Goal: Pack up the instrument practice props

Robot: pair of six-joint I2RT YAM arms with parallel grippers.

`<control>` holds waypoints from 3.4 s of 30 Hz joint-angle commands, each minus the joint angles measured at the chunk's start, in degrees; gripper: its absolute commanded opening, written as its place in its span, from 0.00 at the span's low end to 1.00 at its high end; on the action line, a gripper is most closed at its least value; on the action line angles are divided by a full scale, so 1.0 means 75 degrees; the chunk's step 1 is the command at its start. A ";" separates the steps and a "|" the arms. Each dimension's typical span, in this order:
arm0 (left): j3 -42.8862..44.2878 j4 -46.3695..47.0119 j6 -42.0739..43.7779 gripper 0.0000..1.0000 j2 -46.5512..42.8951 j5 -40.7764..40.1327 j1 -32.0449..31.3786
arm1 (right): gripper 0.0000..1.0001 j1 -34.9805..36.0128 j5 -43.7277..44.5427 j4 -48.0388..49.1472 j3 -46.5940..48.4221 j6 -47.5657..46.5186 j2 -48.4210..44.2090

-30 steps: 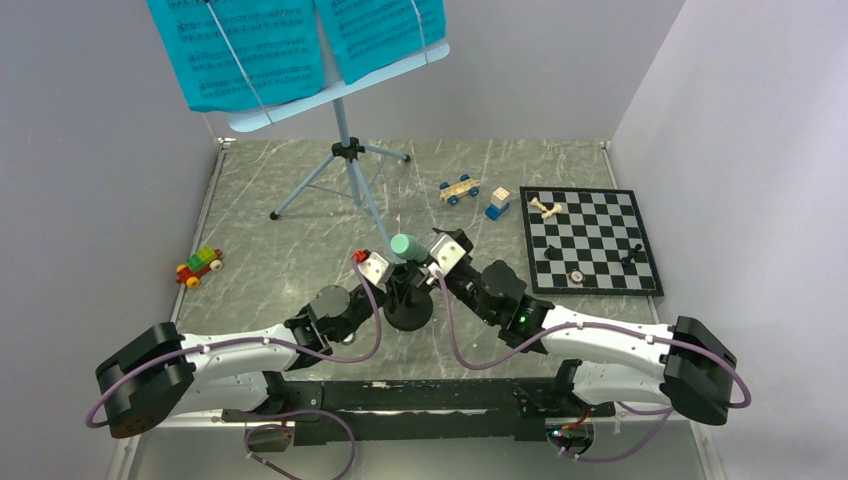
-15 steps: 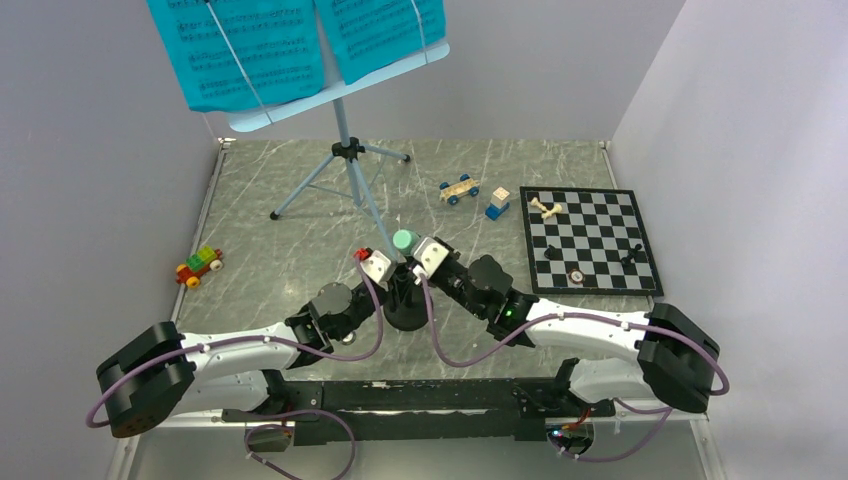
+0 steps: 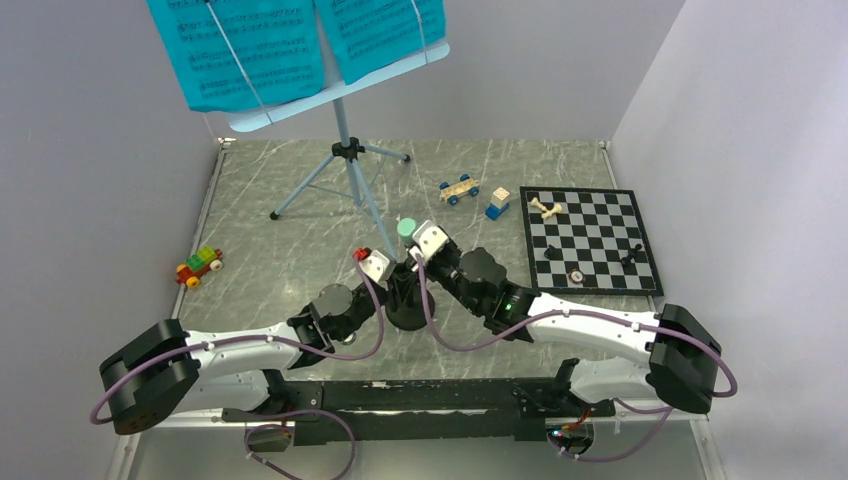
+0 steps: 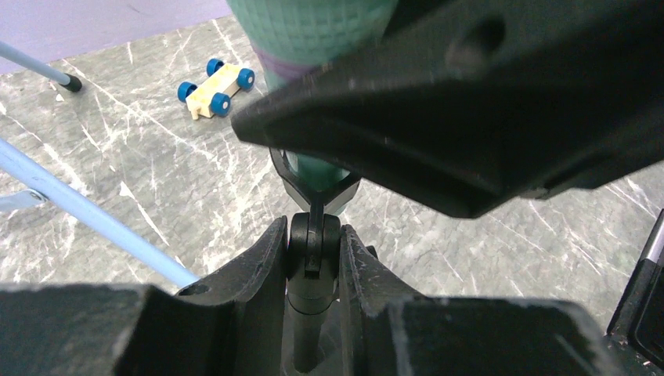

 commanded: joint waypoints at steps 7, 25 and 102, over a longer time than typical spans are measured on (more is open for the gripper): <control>-0.0542 -0.1502 -0.0421 0.00 0.0689 -0.0024 -0.0164 | 0.00 -0.0328 0.2895 -0.0595 0.1122 0.0723 -0.1171; 0.0408 -0.2792 -0.0646 0.75 -0.1195 -0.0357 -0.0186 | 0.00 -0.0358 0.2804 -0.4149 0.1836 0.2746 -0.2373; 0.1480 -0.9148 -0.3611 0.00 -0.3183 0.1312 0.6828 | 1.00 -0.0252 -0.2896 -0.5662 0.2620 0.5968 -0.2078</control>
